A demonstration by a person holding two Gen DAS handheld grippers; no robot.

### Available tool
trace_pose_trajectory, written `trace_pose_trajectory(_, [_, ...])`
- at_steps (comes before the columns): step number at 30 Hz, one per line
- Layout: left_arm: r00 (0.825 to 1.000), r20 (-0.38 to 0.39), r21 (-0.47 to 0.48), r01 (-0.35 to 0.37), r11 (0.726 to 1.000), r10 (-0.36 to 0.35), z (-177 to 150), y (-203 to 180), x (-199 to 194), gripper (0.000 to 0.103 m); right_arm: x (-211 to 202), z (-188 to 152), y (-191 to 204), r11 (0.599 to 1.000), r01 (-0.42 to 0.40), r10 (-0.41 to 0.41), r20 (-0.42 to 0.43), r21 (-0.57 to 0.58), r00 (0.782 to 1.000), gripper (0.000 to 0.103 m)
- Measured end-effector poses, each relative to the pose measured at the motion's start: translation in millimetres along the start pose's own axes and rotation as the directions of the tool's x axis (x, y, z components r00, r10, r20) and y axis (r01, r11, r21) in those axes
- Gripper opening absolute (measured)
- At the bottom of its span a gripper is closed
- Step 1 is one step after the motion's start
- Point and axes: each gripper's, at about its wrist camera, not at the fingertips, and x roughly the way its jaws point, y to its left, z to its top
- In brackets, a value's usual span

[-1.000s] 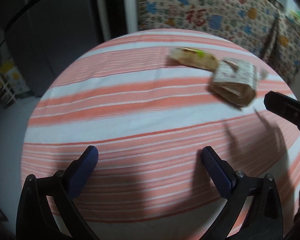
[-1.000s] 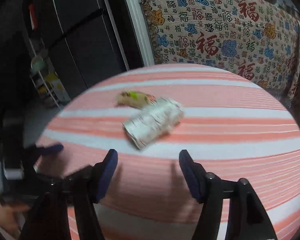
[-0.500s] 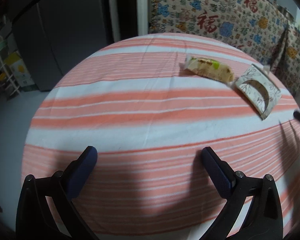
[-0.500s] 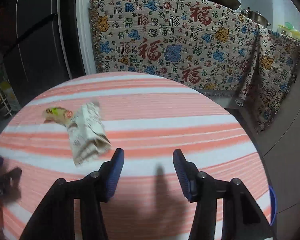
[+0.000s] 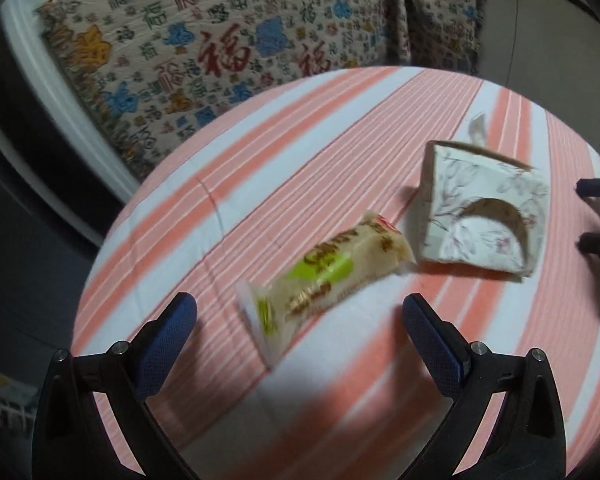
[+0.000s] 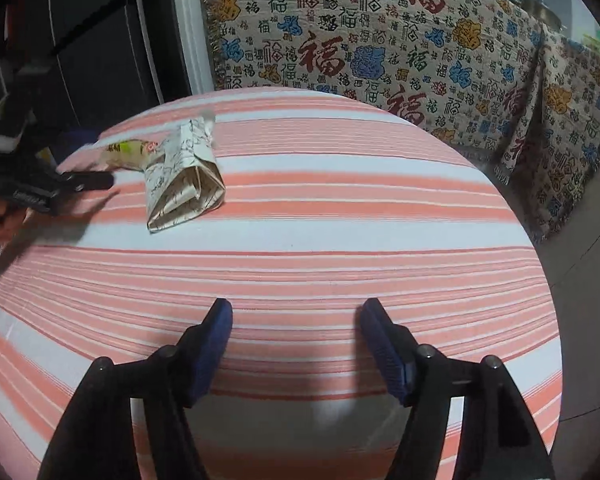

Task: Collect trash
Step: 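Grasp the yellow-green snack packet with the left tool while the right tool grasps the white paper wrapper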

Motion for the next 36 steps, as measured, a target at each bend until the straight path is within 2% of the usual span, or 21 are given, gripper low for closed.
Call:
trace_pose_trajectory(3, [0.996, 0.057, -0.039, 0.066, 0.997, -0.064, 0.8, 10.2, 5.2, 0.100, 1.3, -0.6, -3.7, 1.000, -0.007, 0.007, -0.002, 0.006, 1.000, 0.070])
trace_pose_trajectory(5, [0.989, 0.070, -0.038, 0.130, 0.991, -0.127, -1.6, 7.9, 5.9, 0.086, 0.4, -1.9, -3.5, 1.000, -0.005, 0.006, -0.002, 0.004, 1.000, 0.070])
trace_pose_trajectory(6, [0.981, 0.077, -0.042, 0.183, 0.982, -0.180, -2.7, 7.9, 3.1, 0.072, 1.0, -0.4, -6.7, 1.000, -0.006, 0.006, -0.003, 0.005, 1.000, 0.070])
trace_pose_trajectory(7, [0.977, 0.083, -0.041, 0.198, 0.979, -0.194, -3.5, 5.7, 1.3, 0.058, 1.6, 0.2, -7.4, 1.000, -0.005, 0.005, -0.004, 0.005, 1.000, 0.070])
trace_pose_trajectory(8, [0.975, 0.085, -0.041, 0.209, 0.977, -0.205, -4.7, 5.5, -1.1, 0.050, 1.7, 0.1, -8.7, 1.000, -0.005, 0.005, -0.004, 0.005, 1.000, 0.070])
trace_pose_trajectory(9, [0.971, 0.083, -0.048, 0.229, 0.972, -0.225, -7.1, 5.8, -4.4, 0.035, 1.9, 0.3, -8.6, 1.000, -0.005, 0.005, -0.004, 0.004, 1.000, 0.070])
trace_pose_trajectory(10, [0.967, 0.085, -0.064, 0.245, 0.967, -0.239, -10.8, 6.2, -8.7, 0.032, 2.0, 0.6, -8.3, 1.000, -0.007, 0.007, -0.005, 0.007, 1.000, 0.071])
trace_pose_trajectory(12, [0.971, 0.084, -0.093, 0.232, 0.968, -0.225, -20.1, 4.3, -16.7, 0.029, 1.8, 0.1, -7.4, 1.000, -0.028, 0.028, -0.007, 0.010, 1.000, 0.080])
trace_pose_trajectory(13, [0.976, 0.073, -0.110, 0.211, 0.971, -0.204, -26.8, 1.0, -21.5, 0.029, 3.0, 1.3, -8.1, 0.998, -0.066, 0.066, -0.009, 0.006, 0.998, 0.087])
trace_pose_trajectory(15, [0.986, 0.054, -0.164, 0.164, 0.973, -0.157, -39.8, -6.3, -33.0, 0.029, 5.2, 6.0, -6.8, 0.990, -0.137, 0.137, -0.011, -0.025, 0.991, 0.088])
trace_pose_trajectory(18, [0.993, 0.018, -0.271, 0.113, 0.956, -0.113, -58.1, -14.6, -46.7, 0.029, 14.8, 19.3, -3.3, 0.966, -0.246, 0.244, -0.024, -0.083, 0.969, 0.088])
trace_pose_trajectory(21, [0.999, -0.030, -0.322, 0.033, 0.946, -0.045, -71.6, -39.1, -60.4, 0.030, 26.4, 37.4, 0.3, 0.949, -0.295, 0.295, -0.019, -0.109, 0.955, 0.088])
trace_pose_trajectory(24, [0.998, -0.045, -0.363, 0.015, 0.932, -0.033, -75.9, -60.5, -67.3, 0.030, 32.0, 52.9, 10.8, 0.928, -0.345, 0.349, 0.004, -0.143, 0.937, 0.088])
trace_pose_trajectory(26, [0.999, -0.043, -0.381, 0.001, 0.924, -0.019, -77.0, -72.7, -70.1, 0.033, 39.2, 62.8, 22.7, 0.921, -0.339, 0.347, 0.008, -0.193, 0.938, 0.087])
trace_pose_trajectory(27, [0.999, -0.040, -0.383, -0.003, 0.924, -0.013, -77.7, -76.8, -71.1, 0.039, 44.3, 65.9, 27.5, 0.924, -0.327, 0.336, 0.008, -0.199, 0.942, 0.087])
trace_pose_trajectory(28, [0.999, -0.033, -0.383, 0.004, 0.924, -0.018, -78.5, -81.7, -72.2, 0.050, 49.0, 67.1, 29.7, 0.925, -0.328, 0.334, 0.000, -0.193, 0.943, 0.074])
trace_pose_trajectory(29, [0.999, -0.025, -0.383, 0.021, 0.924, -0.032, -79.1, -85.1, -73.2, 0.057, 55.3, 67.3, 31.6, 0.920, -0.348, 0.349, -0.028, -0.178, 0.937, 0.061])
trace_pose_trajectory(30, [0.999, -0.013, -0.386, 0.036, 0.922, -0.044, -80.5, -87.8, -75.2, 0.066, 53.8, 68.0, 32.4, 0.926, -0.332, 0.335, -0.015, -0.182, 0.942, 0.057])
trace_pose_trajectory(31, [0.999, -0.002, -0.388, 0.044, 0.921, -0.049, -81.8, -89.3, -77.9, 0.071, 50.3, 67.4, 32.0, 0.925, -0.337, 0.342, -0.008, -0.176, 0.940, 0.051])
trace_pose_trajectory(33, [0.999, 0.027, -0.394, 0.039, 0.918, -0.031, -84.9, -88.6, -83.6, 0.074, 40.2, 62.0, 24.8, 0.925, -0.349, 0.353, 0.000, -0.151, 0.936, 0.046])
trace_pose_trajectory(36, [0.999, 0.035, -0.396, 0.013, 0.918, 0.001, -88.3, -84.5, -84.1, 0.078, 24.0, 45.1, 10.3, 0.938, -0.314, 0.319, 0.016, -0.146, 0.947, 0.044])
